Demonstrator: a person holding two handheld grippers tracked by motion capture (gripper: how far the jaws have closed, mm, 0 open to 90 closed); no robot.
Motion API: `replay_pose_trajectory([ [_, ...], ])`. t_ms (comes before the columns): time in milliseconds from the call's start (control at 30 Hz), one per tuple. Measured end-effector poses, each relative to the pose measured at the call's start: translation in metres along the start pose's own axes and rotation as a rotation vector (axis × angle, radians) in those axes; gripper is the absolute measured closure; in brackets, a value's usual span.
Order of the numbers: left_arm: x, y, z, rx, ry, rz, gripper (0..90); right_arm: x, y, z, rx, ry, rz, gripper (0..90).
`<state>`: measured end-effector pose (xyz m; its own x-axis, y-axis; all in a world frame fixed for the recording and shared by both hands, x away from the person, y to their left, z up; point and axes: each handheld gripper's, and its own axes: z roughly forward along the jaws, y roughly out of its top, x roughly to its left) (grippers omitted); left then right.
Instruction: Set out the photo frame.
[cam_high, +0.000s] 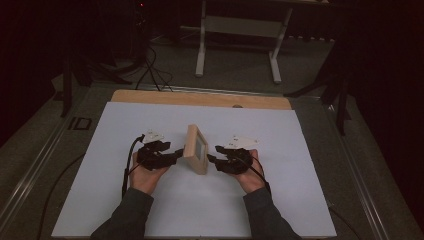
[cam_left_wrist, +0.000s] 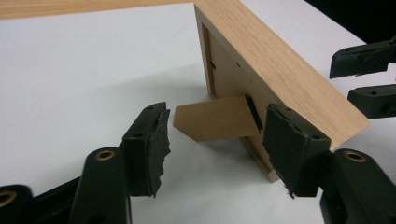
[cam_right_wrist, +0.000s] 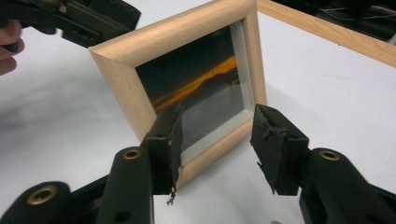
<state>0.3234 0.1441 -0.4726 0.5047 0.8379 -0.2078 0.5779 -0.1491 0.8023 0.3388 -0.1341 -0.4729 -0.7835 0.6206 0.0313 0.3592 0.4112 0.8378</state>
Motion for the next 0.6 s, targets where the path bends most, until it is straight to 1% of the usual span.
replay_pose_trajectory([
  [133,0.0006,-0.0001,-0.0010,0.001,0.003,-0.003,38.9,-0.0029,-0.0014,-0.0009,0.003,-0.005,0.011,50.5],
  [167,0.0009,0.0000,-0.0016,-0.002,0.003,-0.012,38.9,-0.0031,-0.0017,-0.0007,0.002,-0.006,0.013,50.3],
  [267,0.0009,0.0003,-0.0028,0.000,0.001,-0.020,39.0,-0.0037,-0.0026,-0.0002,0.006,-0.007,0.019,49.7],
  [500,-0.0002,0.0014,-0.0072,-0.008,-0.002,-0.025,39.3,-0.0043,-0.0035,-0.0001,0.009,-0.008,0.023,49.1],
  [567,-0.0002,0.0014,-0.0078,-0.012,0.001,-0.026,39.6,-0.0048,-0.0040,-0.0003,0.007,-0.007,0.023,49.0],
  [600,-0.0002,0.0014,-0.0094,-0.021,0.011,-0.024,39.7,-0.0048,-0.0044,-0.0002,0.009,-0.007,0.024,48.9],
])
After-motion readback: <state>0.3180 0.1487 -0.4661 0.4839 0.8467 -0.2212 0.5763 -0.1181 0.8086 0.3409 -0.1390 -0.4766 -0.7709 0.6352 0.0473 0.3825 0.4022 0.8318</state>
